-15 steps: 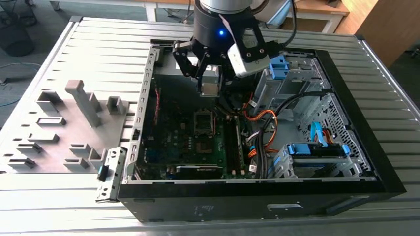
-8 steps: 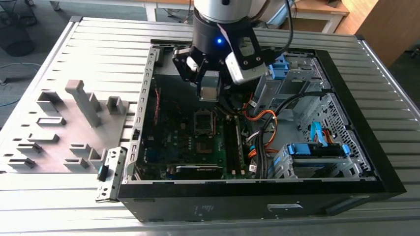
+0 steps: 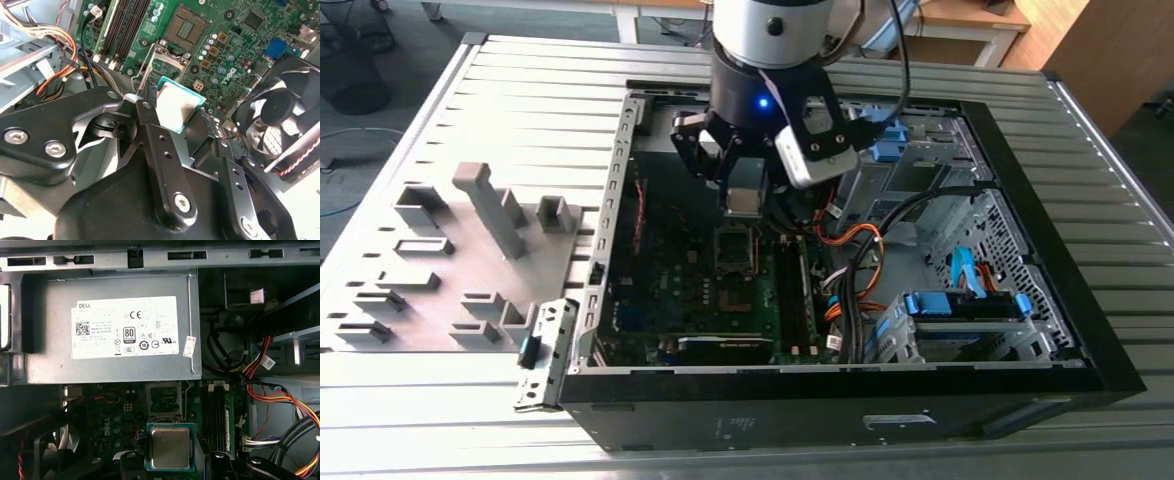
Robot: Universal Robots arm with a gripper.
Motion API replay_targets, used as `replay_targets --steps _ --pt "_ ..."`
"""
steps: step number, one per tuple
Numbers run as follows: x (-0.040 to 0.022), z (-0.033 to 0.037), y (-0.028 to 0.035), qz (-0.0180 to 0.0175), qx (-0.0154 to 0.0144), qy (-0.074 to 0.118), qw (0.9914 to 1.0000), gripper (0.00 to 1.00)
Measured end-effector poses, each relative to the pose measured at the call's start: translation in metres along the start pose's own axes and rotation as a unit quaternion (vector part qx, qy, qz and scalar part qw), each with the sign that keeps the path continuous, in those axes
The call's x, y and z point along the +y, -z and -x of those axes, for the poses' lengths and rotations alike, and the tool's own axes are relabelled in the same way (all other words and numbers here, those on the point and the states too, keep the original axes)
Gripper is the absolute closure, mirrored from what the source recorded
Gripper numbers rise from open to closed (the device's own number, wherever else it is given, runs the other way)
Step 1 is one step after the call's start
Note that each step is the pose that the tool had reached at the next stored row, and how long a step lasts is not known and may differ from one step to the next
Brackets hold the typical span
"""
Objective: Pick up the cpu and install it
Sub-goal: 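Place the cpu into insertion slot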
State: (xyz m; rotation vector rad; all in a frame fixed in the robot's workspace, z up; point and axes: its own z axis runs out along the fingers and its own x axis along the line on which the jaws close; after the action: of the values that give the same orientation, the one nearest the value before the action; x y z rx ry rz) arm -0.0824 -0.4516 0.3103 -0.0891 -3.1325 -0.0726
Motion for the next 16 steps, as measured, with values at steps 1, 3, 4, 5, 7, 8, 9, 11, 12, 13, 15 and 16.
replay_targets --steps 1,3,4,5,7,8,9,11,12,13,15,16 --pt "-0.0008 0.0000 -0.0017 0.0000 0.0000 0.000 1.00000 0.53" --pt "-0.0027 0.0000 -0.0051 0.0000 0.0000 0.000 1.00000 0.53" --pt "-0.0036 0.0000 -0.0068 0.0000 0.0000 0.000 1.00000 0.53" --pt "-0.0045 0.0001 -0.0086 0.0001 0.0000 0.000 1.00000 0.53" --pt "-0.0061 0.0001 -0.0122 0.0000 0.0000 0.000 1.00000 0.53" --pt "-0.0065 0.0001 -0.0139 0.0000 0.0000 0.000 1.00000 0.53" --pt "-0.0069 0.0001 -0.0153 0.0000 0.0000 0.000 1.00000 0.53" --pt "-0.0072 0.0001 -0.0169 0.0000 0.0000 0.000 1.00000 0.53" --pt "-0.0072 0.0002 -0.0169 -0.0001 0.0000 0.000 1.00000 0.53" --pt "-0.0072 0.0002 -0.0176 0.0000 0.0000 0.000 1.00000 0.53" --pt "-0.0072 0.0002 -0.0183 0.0000 0.0000 0.000 1.00000 0.53" --pt "-0.0072 0.0002 -0.0183 0.0000 0.0000 0.000 1.00000 0.53"
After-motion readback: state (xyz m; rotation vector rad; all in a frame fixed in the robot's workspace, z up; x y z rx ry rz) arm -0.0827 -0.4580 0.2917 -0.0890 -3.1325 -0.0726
